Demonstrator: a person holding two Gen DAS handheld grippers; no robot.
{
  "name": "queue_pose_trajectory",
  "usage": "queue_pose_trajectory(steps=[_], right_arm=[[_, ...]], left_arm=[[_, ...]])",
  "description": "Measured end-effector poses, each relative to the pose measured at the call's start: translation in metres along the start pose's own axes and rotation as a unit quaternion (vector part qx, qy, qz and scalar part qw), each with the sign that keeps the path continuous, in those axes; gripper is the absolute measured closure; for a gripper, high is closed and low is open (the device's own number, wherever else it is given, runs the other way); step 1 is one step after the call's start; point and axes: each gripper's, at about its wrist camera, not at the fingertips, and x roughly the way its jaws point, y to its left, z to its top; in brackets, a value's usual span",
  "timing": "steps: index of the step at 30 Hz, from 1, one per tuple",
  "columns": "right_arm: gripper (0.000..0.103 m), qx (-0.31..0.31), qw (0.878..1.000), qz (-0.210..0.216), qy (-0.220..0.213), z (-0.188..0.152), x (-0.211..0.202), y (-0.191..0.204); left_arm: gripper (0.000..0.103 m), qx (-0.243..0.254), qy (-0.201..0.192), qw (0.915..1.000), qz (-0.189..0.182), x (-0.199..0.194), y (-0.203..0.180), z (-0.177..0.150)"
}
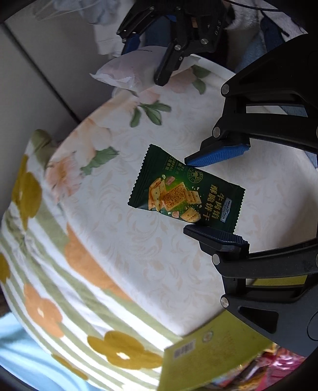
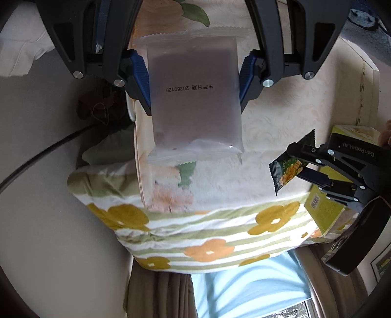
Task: Organize snacks
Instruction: 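Carry the green packet and white pouch over the box and release them inside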
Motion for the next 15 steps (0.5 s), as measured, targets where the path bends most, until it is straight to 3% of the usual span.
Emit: queue_pose_trajectory(steps=[7, 15], right_arm=[[0.045, -0.062, 0.997, 0.036, -0.038, 0.044, -0.027, 0.027], [0.045, -0.143, 0.981, 0.108, -0.071, 0.091, -0.044, 0.094]], left_arm=[[0.058, -0.084, -0.074, 0.9936, 0.011, -0.065, 0.028, -0.017], [0.058, -0.171, -0.133, 0.9751, 0.047, -0.129, 0.078, -0.059]])
